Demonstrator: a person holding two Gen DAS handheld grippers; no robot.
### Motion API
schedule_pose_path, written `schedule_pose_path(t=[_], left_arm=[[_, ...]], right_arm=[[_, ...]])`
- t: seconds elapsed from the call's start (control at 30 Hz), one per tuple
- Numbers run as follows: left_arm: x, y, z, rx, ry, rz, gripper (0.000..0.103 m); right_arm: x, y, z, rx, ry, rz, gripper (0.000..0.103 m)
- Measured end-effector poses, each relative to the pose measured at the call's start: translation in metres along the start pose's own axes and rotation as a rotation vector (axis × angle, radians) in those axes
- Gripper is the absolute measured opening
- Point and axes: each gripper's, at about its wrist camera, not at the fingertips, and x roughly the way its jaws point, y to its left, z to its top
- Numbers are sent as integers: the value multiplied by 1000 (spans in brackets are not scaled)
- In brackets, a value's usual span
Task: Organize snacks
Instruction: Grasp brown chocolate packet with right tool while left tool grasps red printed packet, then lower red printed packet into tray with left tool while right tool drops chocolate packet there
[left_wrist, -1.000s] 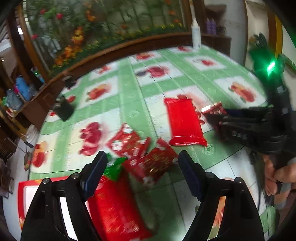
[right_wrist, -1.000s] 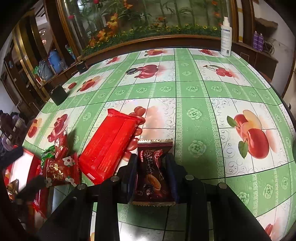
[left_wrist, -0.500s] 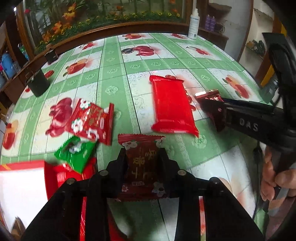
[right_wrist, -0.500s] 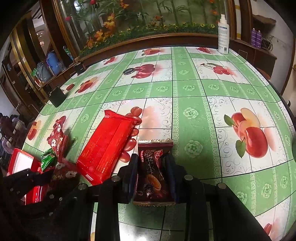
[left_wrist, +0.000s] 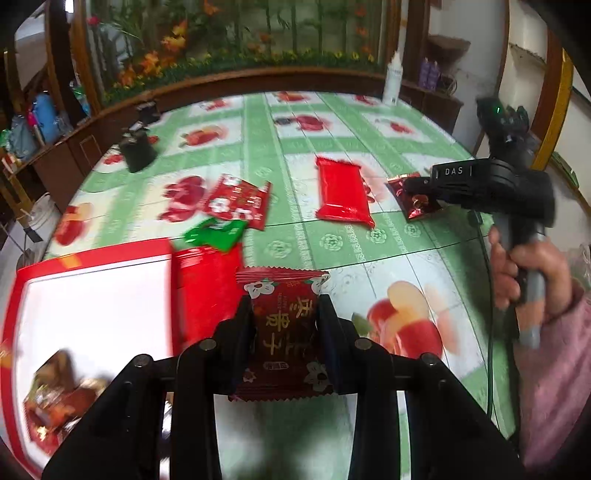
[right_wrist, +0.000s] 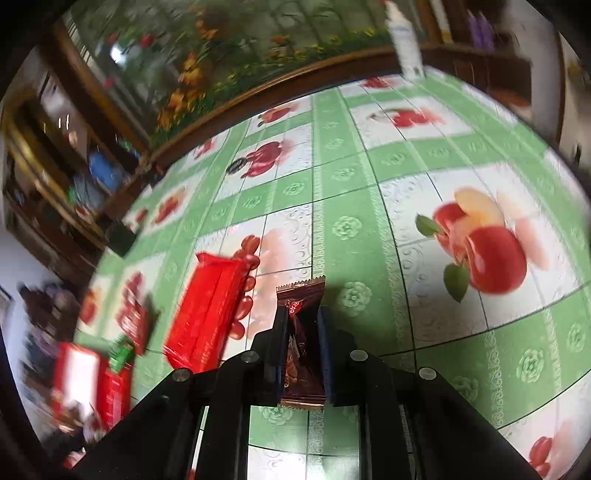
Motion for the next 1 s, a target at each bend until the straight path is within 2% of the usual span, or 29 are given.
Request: schedule_pose_path(t=[0.2, 0.4, 0.5, 0.6, 0.67, 0.9, 1.0], left_arm=[[-46, 34, -17, -62, -78, 47, 31], [-73, 73, -38, -157, -119, 113, 32], [-81, 89, -50, -192, -131, 141, 32], [-83, 103, -61, -221, -134, 155, 32], [-83, 112, -69, -241, -130, 166, 32], [-78, 141, -90, -303, -105, 201, 32], [-78, 150, -97, -320, -99, 222, 32]], right_arm=[[-5, -24, 4, 154, 7, 200, 16], [-8, -24, 1, 197, -10, 300, 16], [-11, -11, -2, 176, -37, 310, 16], [-12, 14, -11, 131, -49, 331, 16], [-10, 29, -18, 116, -30, 378, 15], [8, 117, -57, 32, 101, 548, 15], [16, 155, -75, -30, 156, 585, 15]])
